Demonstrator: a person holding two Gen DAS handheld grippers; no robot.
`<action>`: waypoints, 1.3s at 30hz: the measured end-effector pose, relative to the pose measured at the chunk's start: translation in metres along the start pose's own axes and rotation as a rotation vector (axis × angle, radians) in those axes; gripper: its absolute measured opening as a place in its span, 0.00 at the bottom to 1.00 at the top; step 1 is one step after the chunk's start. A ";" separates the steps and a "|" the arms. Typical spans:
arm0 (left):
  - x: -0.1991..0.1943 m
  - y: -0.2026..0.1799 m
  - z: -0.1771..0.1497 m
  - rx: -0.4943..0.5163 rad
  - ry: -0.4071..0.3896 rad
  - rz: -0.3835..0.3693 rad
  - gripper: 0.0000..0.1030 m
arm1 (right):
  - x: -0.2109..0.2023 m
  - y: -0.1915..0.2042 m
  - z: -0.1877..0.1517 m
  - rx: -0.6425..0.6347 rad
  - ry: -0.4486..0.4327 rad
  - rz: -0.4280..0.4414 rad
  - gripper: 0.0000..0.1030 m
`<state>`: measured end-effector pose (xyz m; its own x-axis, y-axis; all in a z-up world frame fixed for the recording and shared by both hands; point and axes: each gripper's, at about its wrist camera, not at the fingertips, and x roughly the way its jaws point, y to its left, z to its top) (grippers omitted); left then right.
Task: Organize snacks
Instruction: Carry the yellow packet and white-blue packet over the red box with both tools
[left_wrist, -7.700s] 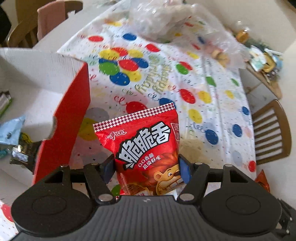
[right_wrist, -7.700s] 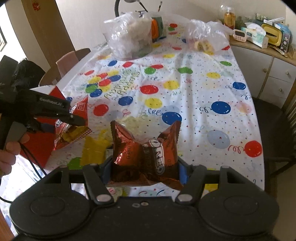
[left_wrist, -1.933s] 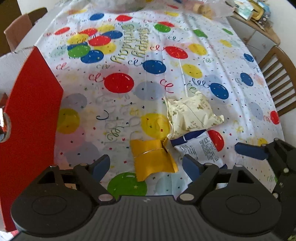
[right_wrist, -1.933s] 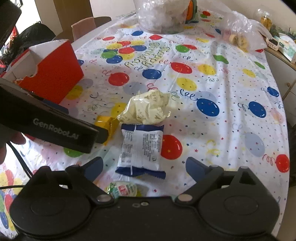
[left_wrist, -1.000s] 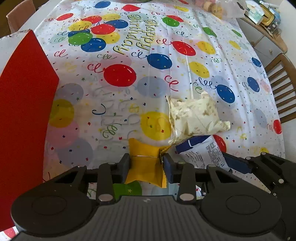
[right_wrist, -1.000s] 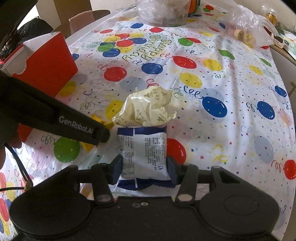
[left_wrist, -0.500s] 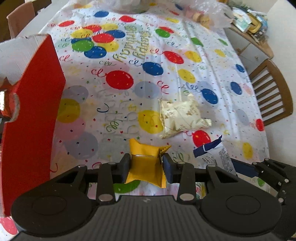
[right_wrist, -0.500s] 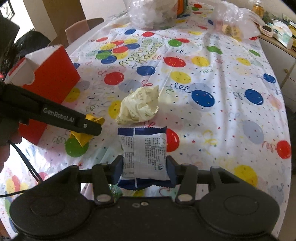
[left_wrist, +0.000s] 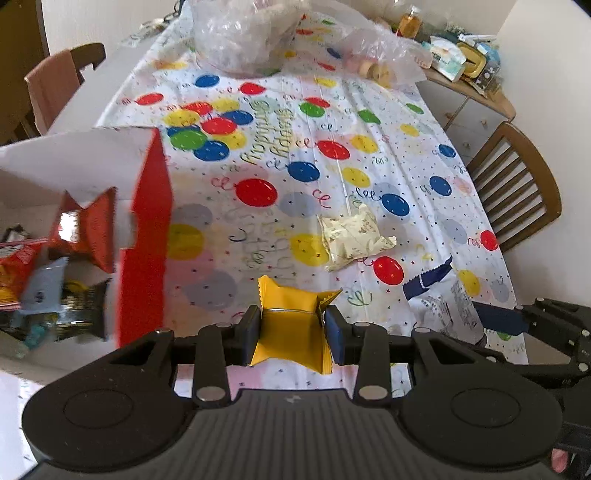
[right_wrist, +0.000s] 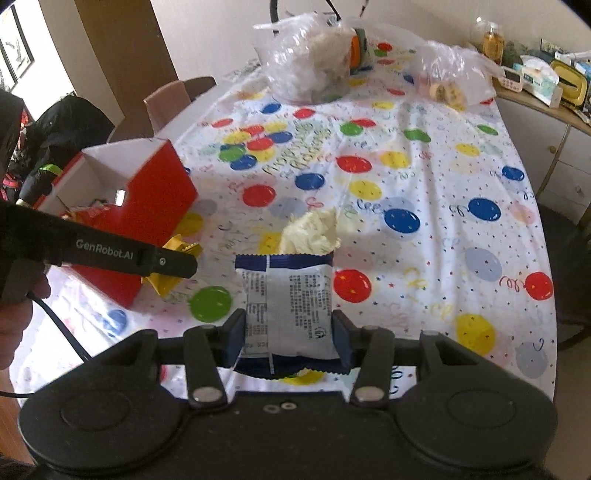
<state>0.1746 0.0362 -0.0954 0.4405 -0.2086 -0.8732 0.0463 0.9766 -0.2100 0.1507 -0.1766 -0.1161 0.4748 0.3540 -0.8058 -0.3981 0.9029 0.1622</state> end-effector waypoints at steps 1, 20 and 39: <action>-0.004 0.003 -0.001 -0.001 -0.003 0.000 0.35 | -0.004 0.005 0.001 -0.004 -0.008 0.003 0.46; -0.094 0.104 -0.002 -0.029 -0.144 0.048 0.36 | -0.021 0.123 0.041 -0.101 -0.110 0.060 0.46; -0.105 0.223 0.009 -0.108 -0.162 0.140 0.36 | 0.038 0.222 0.076 -0.170 -0.107 0.018 0.46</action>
<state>0.1466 0.2765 -0.0472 0.5742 -0.0516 -0.8171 -0.1179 0.9824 -0.1448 0.1398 0.0555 -0.0672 0.5436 0.4018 -0.7370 -0.5298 0.8452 0.0700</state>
